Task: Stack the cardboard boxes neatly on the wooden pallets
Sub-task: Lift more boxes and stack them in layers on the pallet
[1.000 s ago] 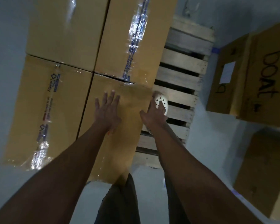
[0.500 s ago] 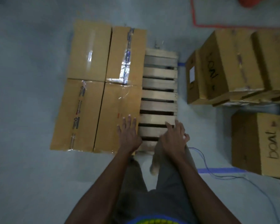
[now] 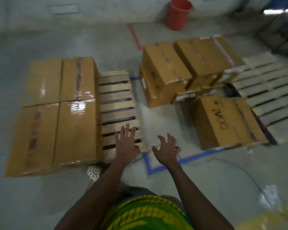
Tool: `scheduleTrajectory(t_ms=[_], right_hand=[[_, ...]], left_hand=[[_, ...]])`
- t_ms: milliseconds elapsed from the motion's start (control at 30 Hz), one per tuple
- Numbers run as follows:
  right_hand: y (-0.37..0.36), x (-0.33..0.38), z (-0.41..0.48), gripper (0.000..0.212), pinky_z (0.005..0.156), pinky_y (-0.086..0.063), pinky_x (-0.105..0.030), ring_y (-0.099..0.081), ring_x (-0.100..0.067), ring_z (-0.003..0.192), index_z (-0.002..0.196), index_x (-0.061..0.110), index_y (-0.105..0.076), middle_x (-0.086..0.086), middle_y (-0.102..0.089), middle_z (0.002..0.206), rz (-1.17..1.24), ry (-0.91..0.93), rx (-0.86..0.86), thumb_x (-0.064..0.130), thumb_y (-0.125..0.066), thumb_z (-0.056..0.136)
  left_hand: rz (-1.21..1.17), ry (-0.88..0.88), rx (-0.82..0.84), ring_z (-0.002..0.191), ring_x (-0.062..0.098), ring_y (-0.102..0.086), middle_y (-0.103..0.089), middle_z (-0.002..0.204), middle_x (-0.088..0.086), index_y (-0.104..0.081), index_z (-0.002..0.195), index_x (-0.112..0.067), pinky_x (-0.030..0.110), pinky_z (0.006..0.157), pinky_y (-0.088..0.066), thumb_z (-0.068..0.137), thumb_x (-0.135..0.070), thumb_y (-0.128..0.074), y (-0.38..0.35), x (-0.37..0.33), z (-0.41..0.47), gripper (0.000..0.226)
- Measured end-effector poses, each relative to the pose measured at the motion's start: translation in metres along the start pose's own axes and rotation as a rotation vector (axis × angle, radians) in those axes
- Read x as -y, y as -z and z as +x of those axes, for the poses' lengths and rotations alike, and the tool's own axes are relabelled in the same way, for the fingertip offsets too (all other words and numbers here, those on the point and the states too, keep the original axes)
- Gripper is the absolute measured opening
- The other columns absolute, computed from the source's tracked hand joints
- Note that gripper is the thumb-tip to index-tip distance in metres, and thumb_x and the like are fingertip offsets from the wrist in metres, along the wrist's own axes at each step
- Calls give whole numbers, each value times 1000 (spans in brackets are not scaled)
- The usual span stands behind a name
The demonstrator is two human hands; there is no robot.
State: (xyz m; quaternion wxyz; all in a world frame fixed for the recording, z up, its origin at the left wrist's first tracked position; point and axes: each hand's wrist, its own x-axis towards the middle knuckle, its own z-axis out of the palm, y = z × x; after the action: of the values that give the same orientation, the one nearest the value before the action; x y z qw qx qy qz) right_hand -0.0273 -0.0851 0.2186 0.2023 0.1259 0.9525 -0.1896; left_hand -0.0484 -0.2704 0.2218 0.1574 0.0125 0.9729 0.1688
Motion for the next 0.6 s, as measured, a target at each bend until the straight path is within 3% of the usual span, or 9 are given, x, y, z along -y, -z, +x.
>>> scheduleTrajectory(t_ms=[133, 267, 600], right_hand=[[31, -117, -45, 60, 114, -24, -56, -9, -28, 151, 147, 34, -44, -7, -18, 163, 110, -158, -82, 50, -61, 92], [63, -196, -69, 52, 115, -19, -59, -9, -29, 150, 142, 32, -49, -7, -23, 161, 348, -419, -120, 49, -61, 93], [103, -317, -81, 50, 114, -22, -54, -11, -27, 151, 139, 33, -52, -8, -25, 160, 480, -534, -165, 49, -63, 93]], left_hand=[[4, -136, 47, 155, 32, -5, -1, 169, 8, -16, 161, -25, 54, 122, -13, 84, -30, -66, -43, -124, -35, 92], [129, -401, 83, 156, 30, -4, 1, 170, 6, -19, 160, -26, 55, 123, -15, 83, -29, -67, -66, -211, -65, 91], [192, -536, 238, 154, 30, -11, -6, 169, 8, -24, 159, -28, 52, 121, -20, 87, -38, -70, -123, -342, -37, 87]])
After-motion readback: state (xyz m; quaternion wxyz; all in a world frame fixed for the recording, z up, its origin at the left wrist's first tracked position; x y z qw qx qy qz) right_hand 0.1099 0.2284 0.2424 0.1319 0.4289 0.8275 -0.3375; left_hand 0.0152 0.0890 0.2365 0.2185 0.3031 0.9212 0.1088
